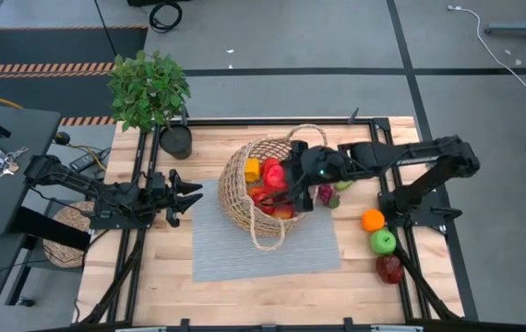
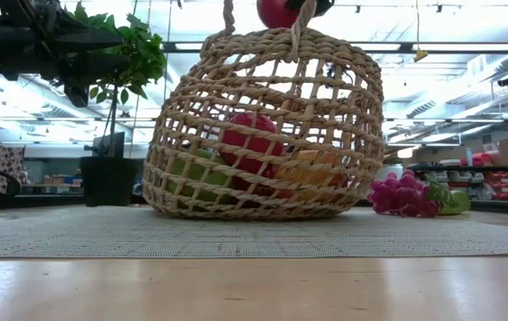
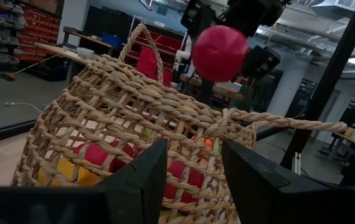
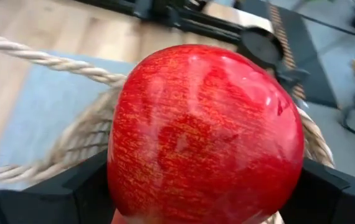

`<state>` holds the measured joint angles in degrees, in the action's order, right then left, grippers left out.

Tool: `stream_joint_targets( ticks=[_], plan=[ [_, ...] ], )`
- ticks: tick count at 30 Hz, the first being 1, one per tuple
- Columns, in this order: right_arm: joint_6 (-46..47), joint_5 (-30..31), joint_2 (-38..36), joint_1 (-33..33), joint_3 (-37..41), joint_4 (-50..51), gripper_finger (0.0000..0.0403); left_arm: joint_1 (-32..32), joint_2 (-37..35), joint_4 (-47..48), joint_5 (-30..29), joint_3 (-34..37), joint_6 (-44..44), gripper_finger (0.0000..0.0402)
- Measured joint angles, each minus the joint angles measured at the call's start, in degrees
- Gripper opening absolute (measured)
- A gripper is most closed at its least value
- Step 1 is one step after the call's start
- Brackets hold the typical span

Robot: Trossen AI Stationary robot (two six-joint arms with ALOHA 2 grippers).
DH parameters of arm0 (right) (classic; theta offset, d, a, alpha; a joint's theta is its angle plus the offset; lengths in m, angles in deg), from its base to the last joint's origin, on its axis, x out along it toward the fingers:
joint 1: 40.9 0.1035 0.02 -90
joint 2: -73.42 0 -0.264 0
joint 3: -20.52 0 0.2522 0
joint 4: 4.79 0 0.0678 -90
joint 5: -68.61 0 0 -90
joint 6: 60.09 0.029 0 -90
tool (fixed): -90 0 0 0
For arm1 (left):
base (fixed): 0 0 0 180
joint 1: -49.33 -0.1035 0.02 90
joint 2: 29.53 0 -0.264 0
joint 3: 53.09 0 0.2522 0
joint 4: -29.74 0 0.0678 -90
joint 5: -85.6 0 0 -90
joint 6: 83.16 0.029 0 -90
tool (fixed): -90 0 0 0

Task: Build produce basket
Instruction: Put the red apple into the brown basket

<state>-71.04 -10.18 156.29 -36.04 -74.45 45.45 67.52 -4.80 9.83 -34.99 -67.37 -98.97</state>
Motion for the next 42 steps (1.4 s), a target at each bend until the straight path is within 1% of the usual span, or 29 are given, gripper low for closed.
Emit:
stream_joint_targets(
  ticks=[3,6,13,18,26,30,35,42],
  plan=[
    [-2.6,-5.0,-0.6,-1.0,0.0,0.2,0.0347,0.0,0.0,0.0,0.0,0.0,0.0,0.016],
    [-3.7,-8.2,-0.6,-1.4,0.0,0.7,0.0347,0.0,0.0,0.0,0.0,0.0,0.0,0.016],
    [-8.5,-8.9,-0.4,-1.7,0.0,0.8,0.0347,0.0,0.0,0.0,0.0,0.0,0.0,0.016],
    [-17.2,-4.1,-0.4,-1.6,0.0,2.8,0.0347,0.0,0.0,0.0,0.0,0.0,0.0,0.016],
    [-39.8,7.2,-0.4,-1.6,0.0,8.8,0.0347,0.0,0.0,0.0,0.0,0.0,0.0,0.016],
    [-46.9,10.3,-0.4,-1.6,0.0,9.5,0.0347,0.0,0.0,0.0,0.0,0.0,0.0,0.016],
    [-48.9,14.3,-0.4,-1.6,0.0,10.0,0.0347,0.0,0.0,0.0,0.0,0.0,0.0,0.016],
    [-47.3,14.1,-0.4,-1.6,0.0,10.9,0.0347,0.0,0.0,0.0,0.0,0.0,0.0,0.016]
  ],
)
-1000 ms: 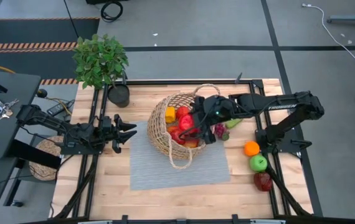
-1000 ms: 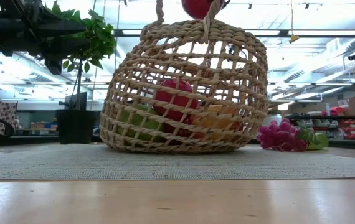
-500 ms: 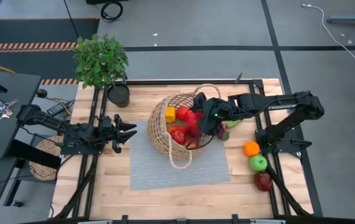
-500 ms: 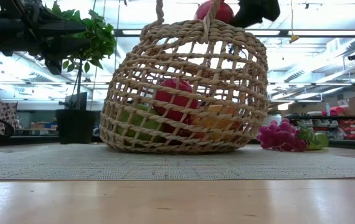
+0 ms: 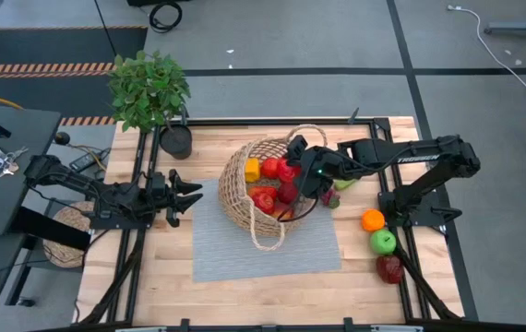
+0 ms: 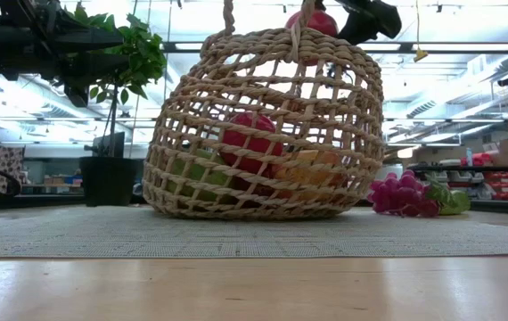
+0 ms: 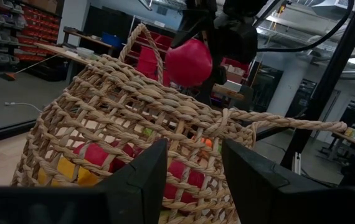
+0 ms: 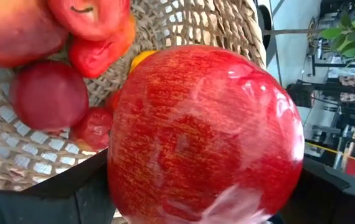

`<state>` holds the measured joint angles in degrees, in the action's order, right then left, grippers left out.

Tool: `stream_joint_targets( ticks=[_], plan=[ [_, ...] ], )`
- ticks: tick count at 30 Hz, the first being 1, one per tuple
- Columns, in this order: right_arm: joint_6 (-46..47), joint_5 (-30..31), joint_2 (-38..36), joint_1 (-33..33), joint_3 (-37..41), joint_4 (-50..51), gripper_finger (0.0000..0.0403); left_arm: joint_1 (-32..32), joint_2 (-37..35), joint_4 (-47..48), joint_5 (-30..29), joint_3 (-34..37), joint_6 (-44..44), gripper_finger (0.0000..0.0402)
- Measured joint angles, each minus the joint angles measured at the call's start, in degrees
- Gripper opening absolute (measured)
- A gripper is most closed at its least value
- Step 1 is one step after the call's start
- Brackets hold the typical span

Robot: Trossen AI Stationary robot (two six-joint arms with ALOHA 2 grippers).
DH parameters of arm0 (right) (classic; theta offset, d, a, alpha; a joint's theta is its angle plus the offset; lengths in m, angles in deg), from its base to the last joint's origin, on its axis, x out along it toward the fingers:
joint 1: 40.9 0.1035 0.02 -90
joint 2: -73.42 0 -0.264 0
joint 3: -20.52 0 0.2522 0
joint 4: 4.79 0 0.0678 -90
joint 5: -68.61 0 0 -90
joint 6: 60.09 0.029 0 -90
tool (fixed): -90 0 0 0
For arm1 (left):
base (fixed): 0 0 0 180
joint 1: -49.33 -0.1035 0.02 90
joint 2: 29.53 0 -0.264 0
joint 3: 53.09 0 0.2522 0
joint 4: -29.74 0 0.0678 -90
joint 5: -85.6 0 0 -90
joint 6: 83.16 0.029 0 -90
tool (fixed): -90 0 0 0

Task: Build produce basket
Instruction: Put the red apple into the brown basket

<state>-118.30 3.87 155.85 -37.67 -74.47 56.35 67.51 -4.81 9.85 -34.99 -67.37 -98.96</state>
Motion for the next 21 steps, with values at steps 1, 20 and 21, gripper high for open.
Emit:
stream_joint_targets(
  ticks=[1,20,21],
  plan=[
    [0.9,-0.7,0.0,0.0,0.0,0.0,0.0347,0.0,0.0,0.0,0.0,0.0,0.0,0.016],
    [66.4,-26.5,0.0,-11.9,0.0,-6.0,0.0348,0.0,0.0,0.0,0.0,0.0,0.0,0.016],
    [69.4,-26.8,0.0,-12.4,0.0,-6.2,0.0348,0.0,0.0,0.0,0.0,0.0,0.0,0.016]
  ],
)
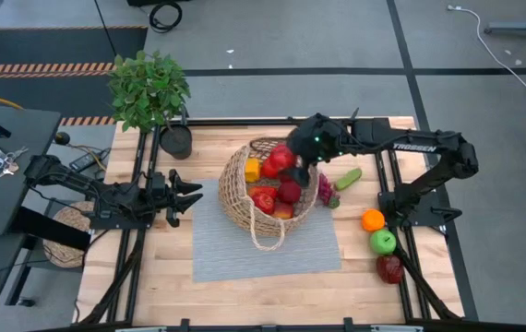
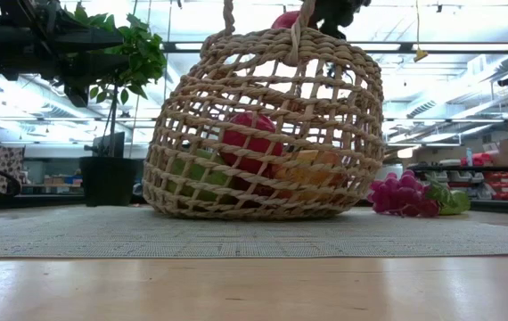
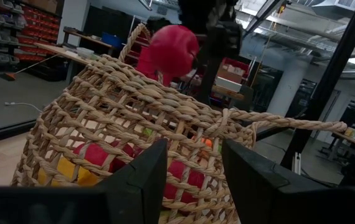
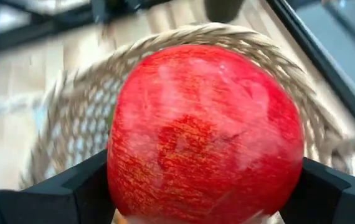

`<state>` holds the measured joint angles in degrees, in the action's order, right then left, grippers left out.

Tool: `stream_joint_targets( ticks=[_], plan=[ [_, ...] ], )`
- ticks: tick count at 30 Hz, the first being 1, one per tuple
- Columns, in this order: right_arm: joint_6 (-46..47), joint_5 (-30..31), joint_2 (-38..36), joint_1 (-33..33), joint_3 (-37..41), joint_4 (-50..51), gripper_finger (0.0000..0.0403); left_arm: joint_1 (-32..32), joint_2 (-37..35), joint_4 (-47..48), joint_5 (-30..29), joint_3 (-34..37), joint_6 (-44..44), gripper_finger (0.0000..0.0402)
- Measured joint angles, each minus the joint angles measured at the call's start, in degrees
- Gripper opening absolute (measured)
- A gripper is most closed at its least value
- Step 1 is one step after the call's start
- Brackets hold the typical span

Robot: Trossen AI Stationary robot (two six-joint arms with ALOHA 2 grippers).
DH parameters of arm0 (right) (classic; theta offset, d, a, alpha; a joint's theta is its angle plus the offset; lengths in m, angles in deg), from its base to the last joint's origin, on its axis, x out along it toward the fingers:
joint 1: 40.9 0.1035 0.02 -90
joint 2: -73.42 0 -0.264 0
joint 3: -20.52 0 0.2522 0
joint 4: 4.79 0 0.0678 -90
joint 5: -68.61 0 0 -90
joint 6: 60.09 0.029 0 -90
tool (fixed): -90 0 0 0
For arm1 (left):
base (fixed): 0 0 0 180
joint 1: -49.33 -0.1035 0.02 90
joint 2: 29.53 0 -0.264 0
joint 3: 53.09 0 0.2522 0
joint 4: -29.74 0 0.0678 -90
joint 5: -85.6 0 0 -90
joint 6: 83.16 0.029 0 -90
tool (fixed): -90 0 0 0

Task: Build produce basket
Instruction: Put the red apple into the brown basket

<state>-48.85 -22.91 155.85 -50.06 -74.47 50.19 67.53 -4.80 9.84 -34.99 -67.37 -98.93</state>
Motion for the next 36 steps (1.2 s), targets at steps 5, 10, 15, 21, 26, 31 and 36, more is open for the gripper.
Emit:
stream_joint_targets(
  ticks=[5,10,15,21,26,31,36],
  plan=[
    [12.4,-0.1,0.0,-1.7,0.0,-0.8,0.035,0.0,0.0,0.0,0.0,0.0,0.0,0.016],
    [10.2,-0.1,3.1,-0.3,0.0,-0.1,0.035,0.0,0.0,0.0,0.0,0.0,0.0,0.016],
    [5.9,-1.9,11.2,2.5,0.0,0.1,0.035,0.0,0.0,0.0,0.0,0.0,0.0,0.016],
    [-1.5,-4.4,17.6,2.6,-0.3,1.7,0.035,0.0,0.0,0.0,0.0,0.0,0.0,0.016],
    [-8.4,-4.9,18.9,1.8,-0.4,5.3,0.0351,0.0,0.0,0.0,0.0,0.0,0.0,0.016],
    [-13.8,-5.0,18.8,1.7,-0.4,3.6,0.0361,0.0,0.0,0.0,0.0,0.0,0.0,0.016],
    [-13.7,-3.8,18.8,1.7,-0.4,2.2,0.0392,0.0,0.0,0.0,0.0,0.0,0.0,0.016]
  ],
)
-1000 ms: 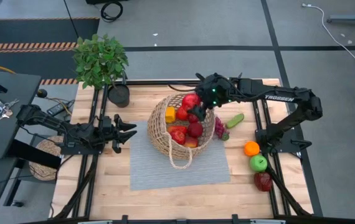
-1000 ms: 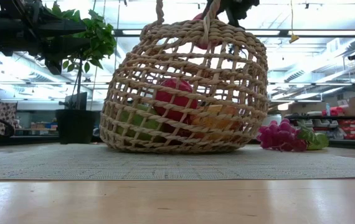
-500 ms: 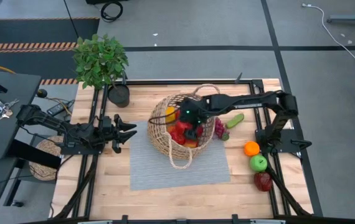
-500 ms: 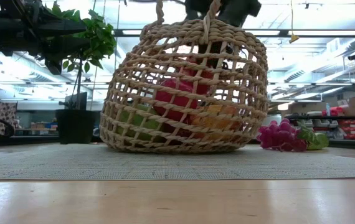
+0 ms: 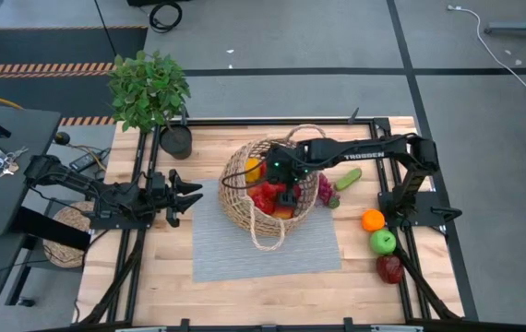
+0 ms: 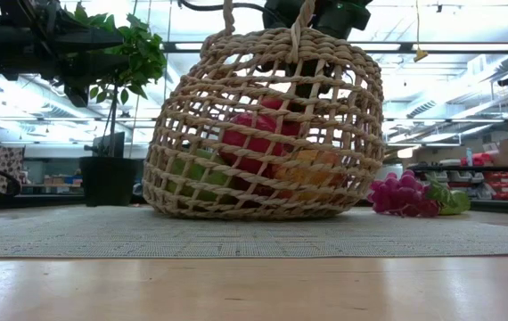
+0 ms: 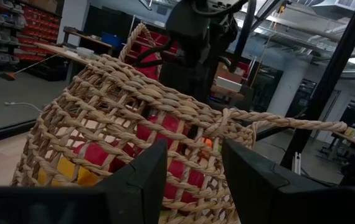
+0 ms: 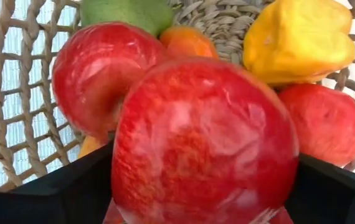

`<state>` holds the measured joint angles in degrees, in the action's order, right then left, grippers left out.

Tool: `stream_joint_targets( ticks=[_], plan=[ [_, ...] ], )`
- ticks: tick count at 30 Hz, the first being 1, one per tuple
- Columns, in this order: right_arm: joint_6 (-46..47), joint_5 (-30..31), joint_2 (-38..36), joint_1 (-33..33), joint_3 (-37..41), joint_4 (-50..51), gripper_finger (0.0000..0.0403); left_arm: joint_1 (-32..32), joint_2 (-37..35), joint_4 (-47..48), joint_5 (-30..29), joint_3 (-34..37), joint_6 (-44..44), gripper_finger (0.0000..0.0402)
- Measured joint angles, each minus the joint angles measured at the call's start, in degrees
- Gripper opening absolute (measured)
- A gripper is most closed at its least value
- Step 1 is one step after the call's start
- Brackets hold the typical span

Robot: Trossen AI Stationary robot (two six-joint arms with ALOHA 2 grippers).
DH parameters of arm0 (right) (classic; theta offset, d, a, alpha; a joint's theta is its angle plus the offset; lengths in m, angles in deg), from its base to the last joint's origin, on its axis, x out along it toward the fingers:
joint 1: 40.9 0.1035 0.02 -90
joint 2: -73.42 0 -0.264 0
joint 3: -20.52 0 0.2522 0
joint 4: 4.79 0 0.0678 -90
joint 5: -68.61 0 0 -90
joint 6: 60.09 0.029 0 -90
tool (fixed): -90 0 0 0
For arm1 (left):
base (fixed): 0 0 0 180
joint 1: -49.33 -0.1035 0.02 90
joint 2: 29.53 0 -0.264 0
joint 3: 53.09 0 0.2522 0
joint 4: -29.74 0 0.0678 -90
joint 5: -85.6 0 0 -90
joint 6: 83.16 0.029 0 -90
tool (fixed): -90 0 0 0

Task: Build produce basket
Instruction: Put the red apple into the brown basket, then put the orange into the brown basket

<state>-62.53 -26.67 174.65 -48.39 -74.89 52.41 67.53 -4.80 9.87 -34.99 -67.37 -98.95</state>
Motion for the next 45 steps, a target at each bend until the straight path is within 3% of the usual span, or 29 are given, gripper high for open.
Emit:
stream_joint_targets(
  ticks=[6,15,23,28,32,39,45],
  plan=[
    [-0.2,1.0,-1.1,0.1,-1.9,3.3,0.0393,0.0,0.0,0.0,0.0,0.0,0.0,0.016],
    [6.5,1.7,-1.6,3.8,-19.0,23.6,0.0386,0.0,0.0,0.0,0.0,0.0,0.0,0.016],
    [18.5,13.4,-6.0,14.4,-20.0,40.9,0.036,0.0,0.0,0.0,0.0,0.0,0.0,0.016],
    [28.3,16.2,-13.1,19.5,-14.0,41.5,0.0347,0.0,0.0,-0.1,0.0,0.0,0.0,0.016],
    [35.6,16.0,-21.7,21.0,-4.5,39.9,0.0346,0.0,0.0,0.0,0.0,0.0,0.0,0.016],
    [39.6,11.8,-37.7,22.1,14.8,23.4,0.0346,0.0,0.0,0.0,0.0,0.0,0.0,0.016],
    [42.7,7.7,-46.6,22.4,28.6,13.8,0.0346,0.0,0.0,0.0,0.0,0.0,0.0,0.016]
  ],
)
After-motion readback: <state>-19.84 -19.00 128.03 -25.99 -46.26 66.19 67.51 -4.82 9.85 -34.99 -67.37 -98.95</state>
